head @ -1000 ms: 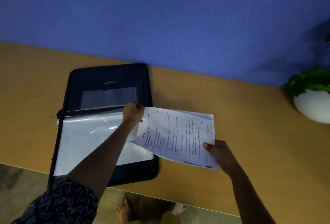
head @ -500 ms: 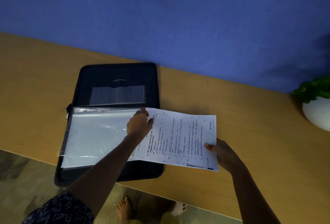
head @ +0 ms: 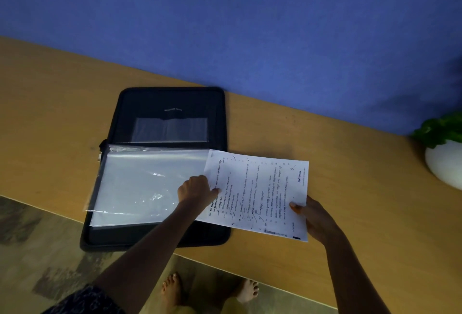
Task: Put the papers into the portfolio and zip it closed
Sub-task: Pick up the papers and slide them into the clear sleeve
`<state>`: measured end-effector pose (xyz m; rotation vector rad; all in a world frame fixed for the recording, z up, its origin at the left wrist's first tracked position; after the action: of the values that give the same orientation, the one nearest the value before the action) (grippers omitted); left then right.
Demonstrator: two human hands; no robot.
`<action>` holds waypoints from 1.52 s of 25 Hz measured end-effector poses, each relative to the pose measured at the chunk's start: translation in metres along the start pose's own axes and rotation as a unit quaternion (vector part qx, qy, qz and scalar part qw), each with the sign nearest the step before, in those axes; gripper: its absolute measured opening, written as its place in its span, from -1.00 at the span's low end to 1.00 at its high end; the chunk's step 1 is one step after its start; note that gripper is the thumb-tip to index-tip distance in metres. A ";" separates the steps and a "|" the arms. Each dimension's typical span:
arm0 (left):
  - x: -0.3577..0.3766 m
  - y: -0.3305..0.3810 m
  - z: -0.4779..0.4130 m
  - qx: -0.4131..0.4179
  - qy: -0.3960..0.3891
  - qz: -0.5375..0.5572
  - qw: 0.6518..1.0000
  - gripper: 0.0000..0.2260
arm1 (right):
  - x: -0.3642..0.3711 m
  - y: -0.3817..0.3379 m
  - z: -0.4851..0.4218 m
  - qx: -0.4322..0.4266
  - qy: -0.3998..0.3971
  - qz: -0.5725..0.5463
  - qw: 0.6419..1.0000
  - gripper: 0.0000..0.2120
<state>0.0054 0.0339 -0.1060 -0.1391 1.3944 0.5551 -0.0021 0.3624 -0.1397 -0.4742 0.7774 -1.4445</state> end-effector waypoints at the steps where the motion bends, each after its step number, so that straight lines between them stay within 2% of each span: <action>1: 0.004 -0.003 0.007 0.005 -0.014 -0.002 1.000 -0.57 | -0.001 0.001 0.000 0.002 0.003 -0.002 1.000 -0.70; 4: 0.015 -0.014 0.026 0.008 -0.054 -0.021 0.998 -0.55 | -0.002 0.006 0.000 0.007 0.016 -0.012 1.000 -0.70; 8: 0.020 -0.020 0.045 0.012 -0.071 -0.044 0.996 -0.61 | -0.003 0.011 0.002 0.008 0.034 -0.028 0.999 -0.70; 12: 0.011 -0.030 0.055 -0.005 -0.032 -0.055 0.998 -0.59 | -0.008 0.020 0.002 0.019 0.051 -0.062 0.997 -0.70; 20: 0.006 -0.025 0.070 -0.028 0.018 0.017 0.999 -0.86 | -0.010 0.033 0.007 0.028 0.069 -0.080 0.994 -0.60; 24: 0.003 -0.017 0.069 -0.033 0.047 0.046 0.997 -0.80 | -0.010 0.035 0.009 0.029 0.069 -0.073 0.995 -0.59; 31: 0.002 -0.013 0.061 -0.032 0.042 0.040 0.998 -0.94 | -0.013 0.039 0.007 0.033 0.089 -0.065 0.993 -0.64; 38: 0.005 -0.006 0.066 -0.009 0.040 0.069 0.997 -0.90 | -0.015 0.030 0.005 0.004 0.105 -0.032 0.994 -0.65</action>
<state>0.0670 0.0572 -0.0994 -0.0809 1.4850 0.6823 0.0234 0.3796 -0.1549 -0.3466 0.9294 -1.5749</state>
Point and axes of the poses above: each hand's wrist, its own z-axis away from the middle knuckle, its own x-axis out of the palm, y = z × x, the point moved 9 cm from there along -z, towards the middle knuckle, and after that the axes turned 15 degrees about y, right-handed, at the moved point
